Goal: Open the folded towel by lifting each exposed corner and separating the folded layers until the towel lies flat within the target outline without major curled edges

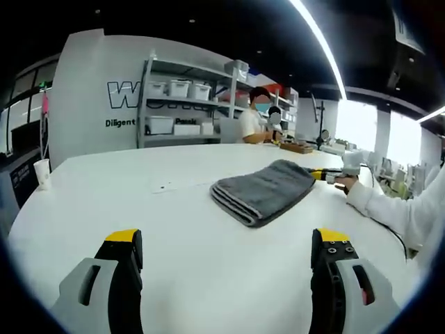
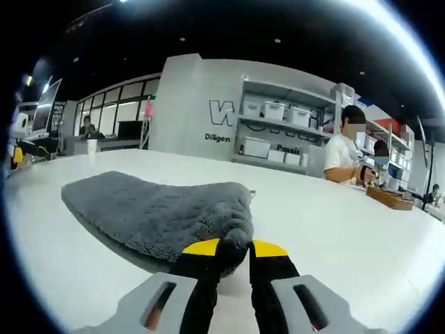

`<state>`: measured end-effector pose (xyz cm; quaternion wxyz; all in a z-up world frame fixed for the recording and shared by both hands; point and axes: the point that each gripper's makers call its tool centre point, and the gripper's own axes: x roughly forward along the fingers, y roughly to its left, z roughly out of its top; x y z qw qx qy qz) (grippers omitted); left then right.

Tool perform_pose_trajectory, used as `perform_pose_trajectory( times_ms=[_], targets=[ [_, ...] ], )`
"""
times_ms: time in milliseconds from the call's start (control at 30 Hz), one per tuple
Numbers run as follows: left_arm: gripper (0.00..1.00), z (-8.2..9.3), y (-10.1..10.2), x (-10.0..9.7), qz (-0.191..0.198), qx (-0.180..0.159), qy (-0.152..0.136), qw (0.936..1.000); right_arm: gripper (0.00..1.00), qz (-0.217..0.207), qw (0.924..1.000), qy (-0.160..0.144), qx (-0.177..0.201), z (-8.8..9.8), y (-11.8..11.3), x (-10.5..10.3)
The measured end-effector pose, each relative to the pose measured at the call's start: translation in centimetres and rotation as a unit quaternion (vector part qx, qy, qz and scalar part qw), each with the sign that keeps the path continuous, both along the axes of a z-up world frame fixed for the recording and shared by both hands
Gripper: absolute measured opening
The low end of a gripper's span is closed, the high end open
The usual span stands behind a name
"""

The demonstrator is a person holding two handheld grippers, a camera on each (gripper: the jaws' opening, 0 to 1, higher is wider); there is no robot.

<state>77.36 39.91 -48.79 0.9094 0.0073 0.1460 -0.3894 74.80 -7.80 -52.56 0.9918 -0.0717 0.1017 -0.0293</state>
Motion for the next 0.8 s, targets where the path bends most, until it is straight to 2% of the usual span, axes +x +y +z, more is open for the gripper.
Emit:
perform_pose_trajectory(
  times_ms=[167,267,467,700,800],
  targets=[
    [1.00,-0.4,-0.1,0.1,-0.001,0.005,0.005,1.0000,0.43,-0.018,0.9998,-0.006,0.000,0.7,-1.0,-1.2],
    [1.00,-0.7,-0.3,-0.3,-0.003,0.007,0.007,0.9999,0.50,-0.006,0.9998,-0.011,-0.015,1.2,-0.5,-1.6],
    [1.00,-1.1,-0.6,-0.7,-0.006,0.011,0.006,0.9999,0.64,0.035,0.9981,-0.028,-0.041,2.6,2.1,-1.7],
    [1.00,-1.5,-0.5,-0.8,-0.004,0.013,0.011,0.9998,0.76,0.066,0.9967,-0.029,-0.038,2.8,3.8,-1.4],
    [1.00,-1.5,-0.5,-0.7,-0.005,0.013,0.010,0.9999,0.87,0.075,0.9961,-0.028,-0.037,2.8,4.5,-1.3]
  ],
)
